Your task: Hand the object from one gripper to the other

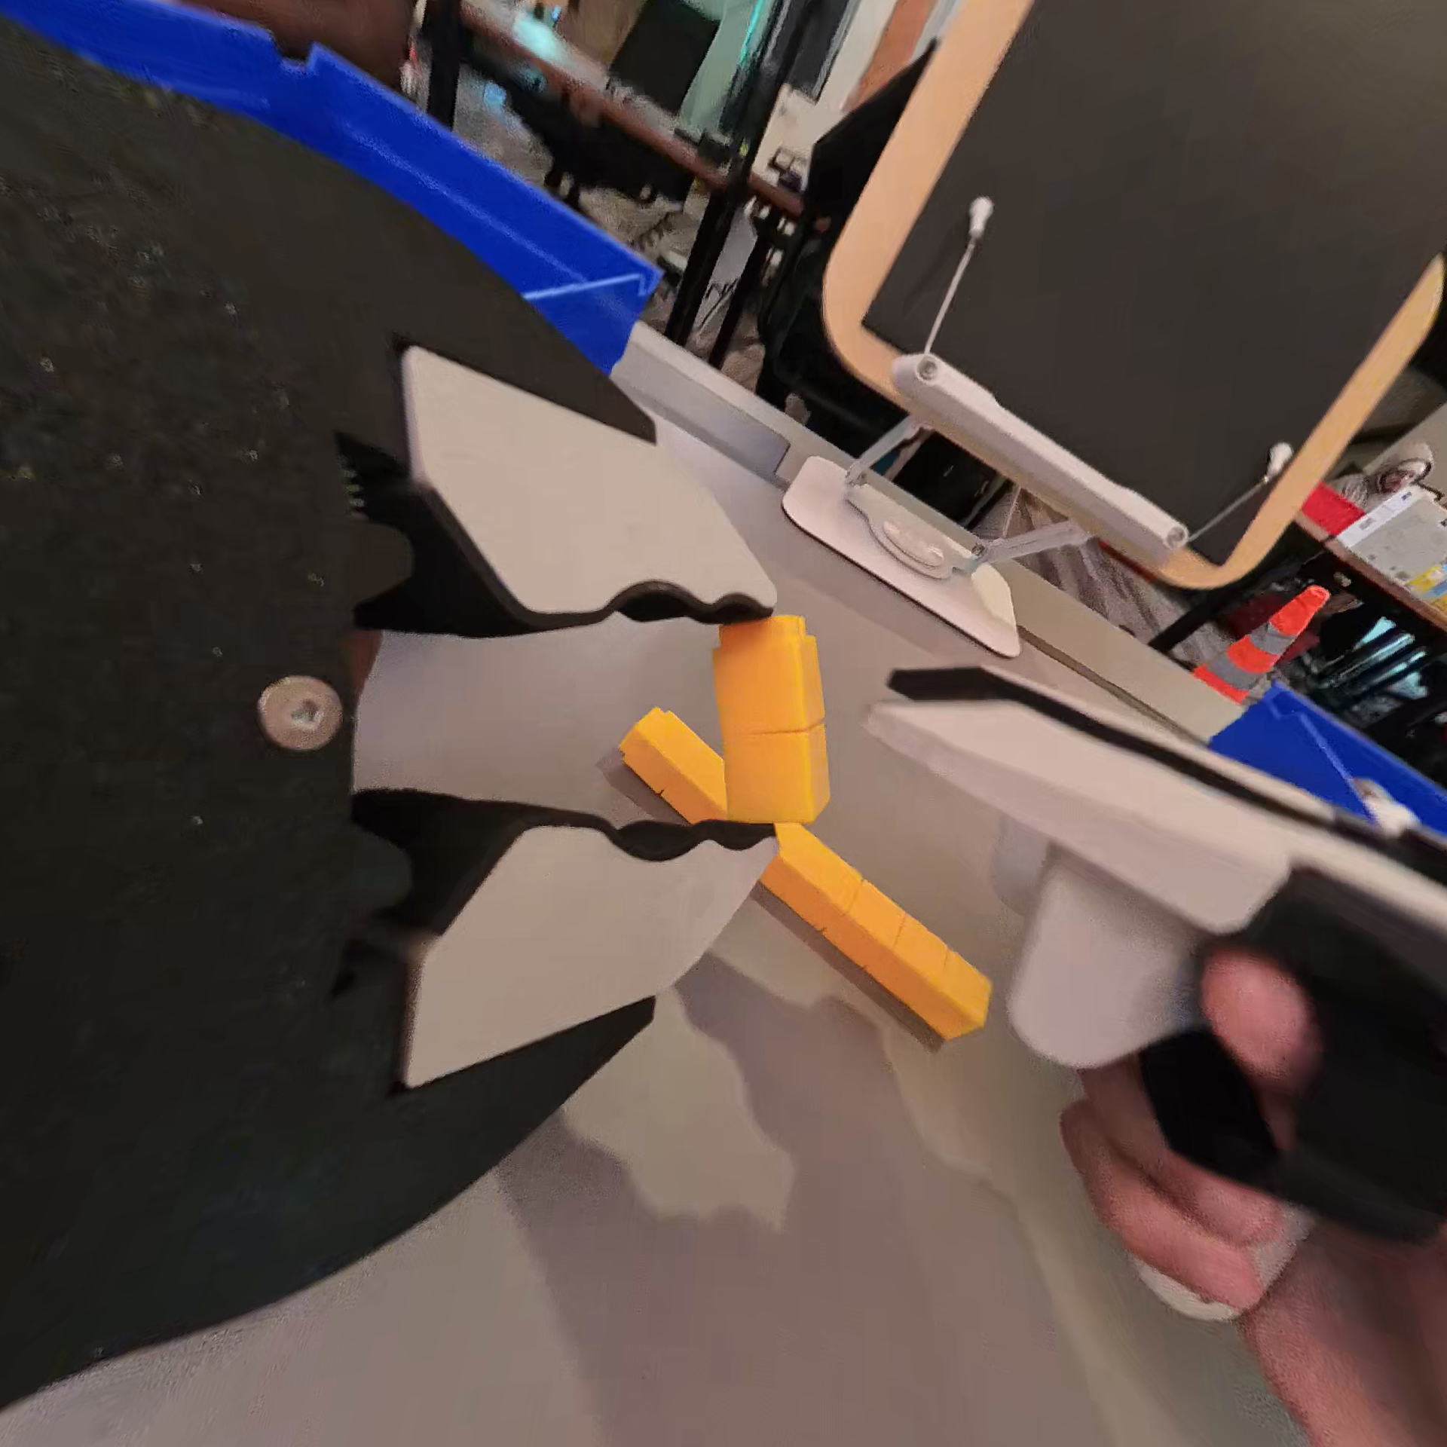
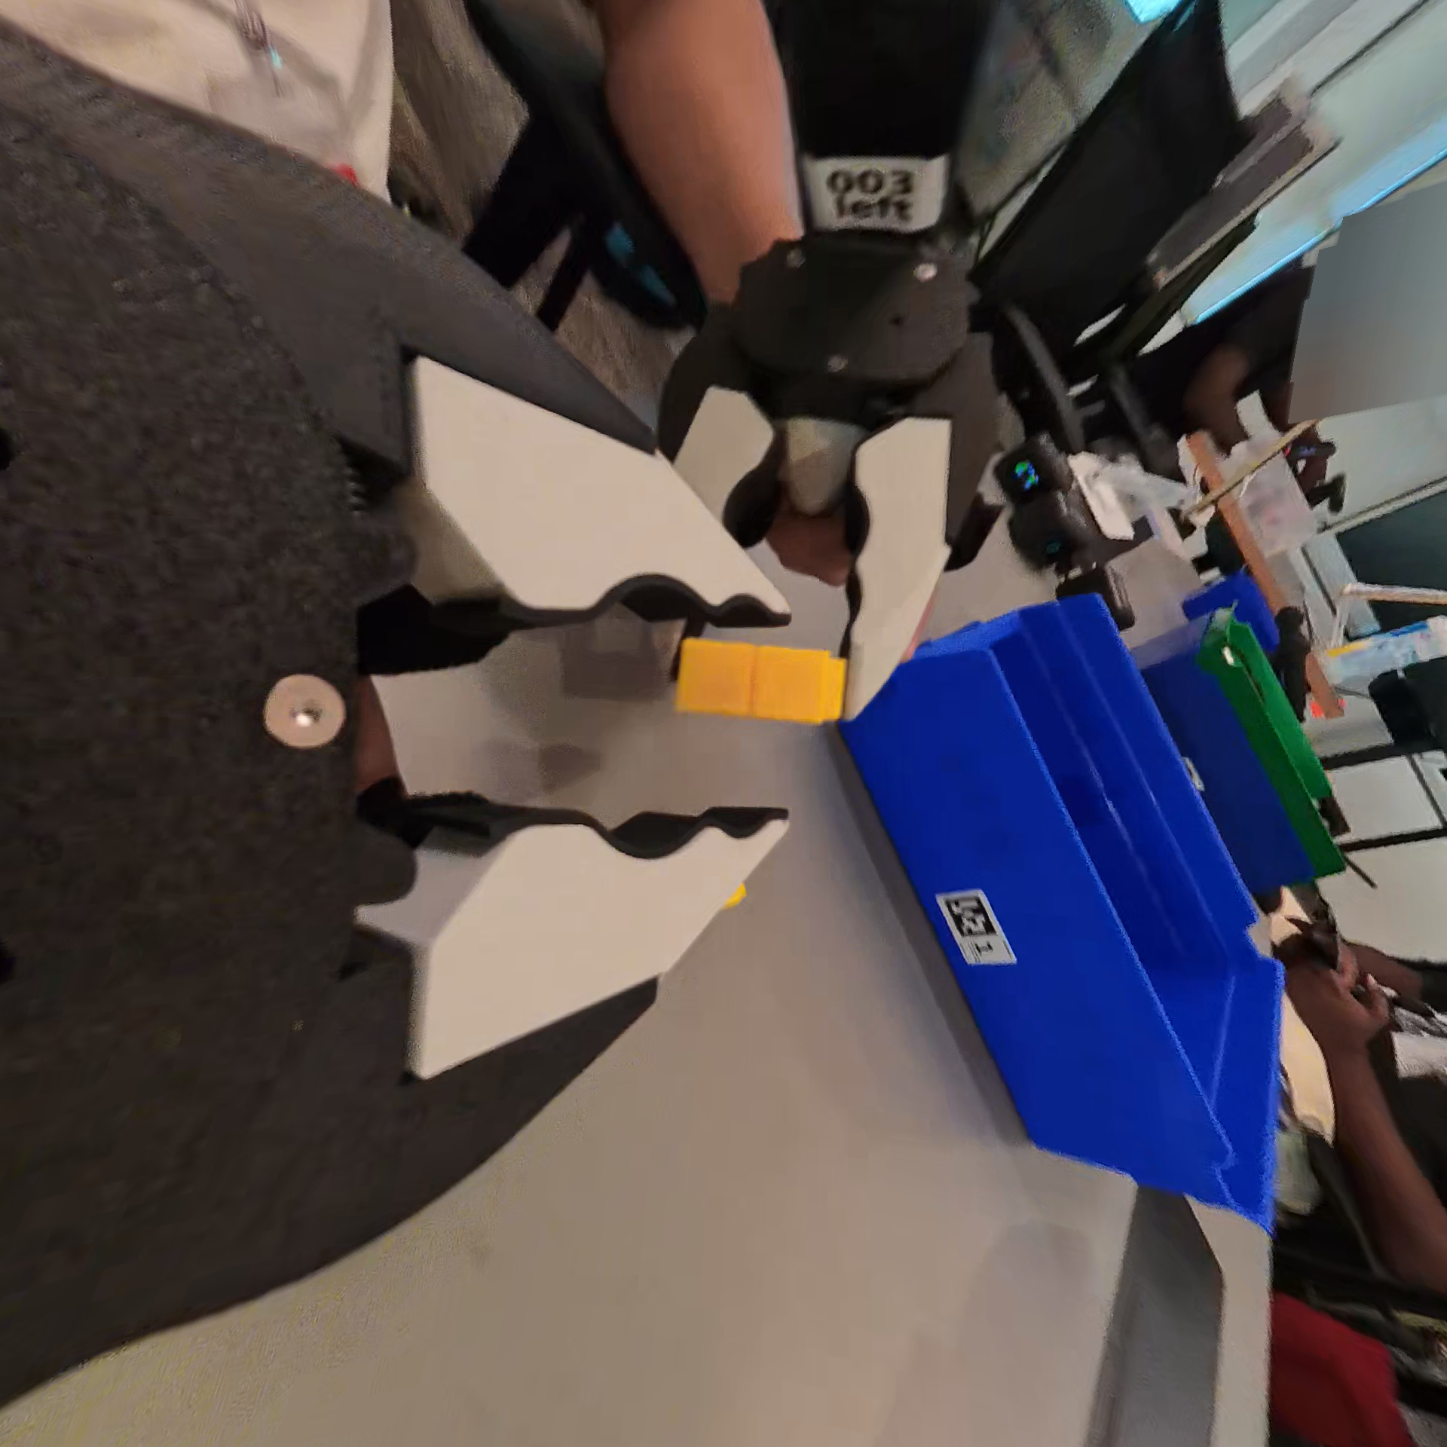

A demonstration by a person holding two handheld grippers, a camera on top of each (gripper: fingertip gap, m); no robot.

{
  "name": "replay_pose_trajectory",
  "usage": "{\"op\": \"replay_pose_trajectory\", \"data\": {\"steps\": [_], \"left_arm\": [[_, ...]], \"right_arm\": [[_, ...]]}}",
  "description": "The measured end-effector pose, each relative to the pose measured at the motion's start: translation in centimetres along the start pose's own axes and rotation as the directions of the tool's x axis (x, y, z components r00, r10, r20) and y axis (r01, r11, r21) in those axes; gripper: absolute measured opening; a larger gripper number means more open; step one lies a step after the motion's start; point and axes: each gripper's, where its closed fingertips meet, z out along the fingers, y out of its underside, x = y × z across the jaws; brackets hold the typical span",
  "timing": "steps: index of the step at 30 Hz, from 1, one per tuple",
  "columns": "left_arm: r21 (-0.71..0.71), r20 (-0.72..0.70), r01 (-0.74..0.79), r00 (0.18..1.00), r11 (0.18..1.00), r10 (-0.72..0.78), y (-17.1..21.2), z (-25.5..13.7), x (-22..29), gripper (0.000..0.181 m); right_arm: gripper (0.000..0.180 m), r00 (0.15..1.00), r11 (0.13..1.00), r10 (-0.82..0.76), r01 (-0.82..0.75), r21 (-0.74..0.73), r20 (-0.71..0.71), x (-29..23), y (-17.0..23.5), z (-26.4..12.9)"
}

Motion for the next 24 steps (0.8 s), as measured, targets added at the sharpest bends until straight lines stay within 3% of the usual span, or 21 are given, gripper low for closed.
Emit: {"op": "replay_pose_trajectory", "data": {"steps": [4, 6, 11, 15, 18, 22, 24], "left_arm": [[-0.024, -0.008, -0.079, 0.997, 0.997, 0.079, -0.2, 0.5, 1.2, 0.048], [-0.031, -0.002, -0.092, 0.996, 0.995, 0.092, -0.1, 0.6, 1.3, 0.048], [-0.058, 0.025, -0.117, 0.993, 0.991, 0.119, 0.0, 0.6, 1.1, 0.048], [-0.057, 0.012, 0.010, 1.000, 0.998, -0.009, -0.6, 0.5, 0.8, 0.048], [-0.083, 0.006, 0.011, 1.000, 0.996, -0.010, -0.3, 0.6, 1.3, 0.048], [-0.064, 0.028, -0.042, 0.999, 0.997, 0.044, -0.7, 0.7, 1.5, 0.048], [-0.048, 0.015, 0.019, 1.000, 0.999, -0.019, -1.0, 0.7, 1.5, 0.048]], "right_arm": [[0.035, 0.999, 0.999, 0.027, -0.026, -0.040, 0.035, -0.6, 0.7, 0.8], [0.021, 1.000, 0.996, 0.000, 0.002, -0.086, 0.019, -0.6, 1.5, 1.1], [0.020, 0.999, 0.996, 0.034, -0.032, -0.079, 0.019, -0.6, 1.5, 1.1], [0.020, 0.992, 0.992, 0.122, -0.121, -0.031, 0.032, -0.7, 0.9, 0.9], [0.020, 0.986, 0.987, 0.159, -0.158, -0.041, 0.043, -0.6, 1.6, 0.9], [0.020, 0.989, 0.989, 0.141, -0.138, -0.044, 0.056, -0.7, 1.4, 0.6], [0.019, 0.990, 0.991, 0.127, -0.125, -0.044, 0.061, -0.7, 1.2, 0.4]]}}
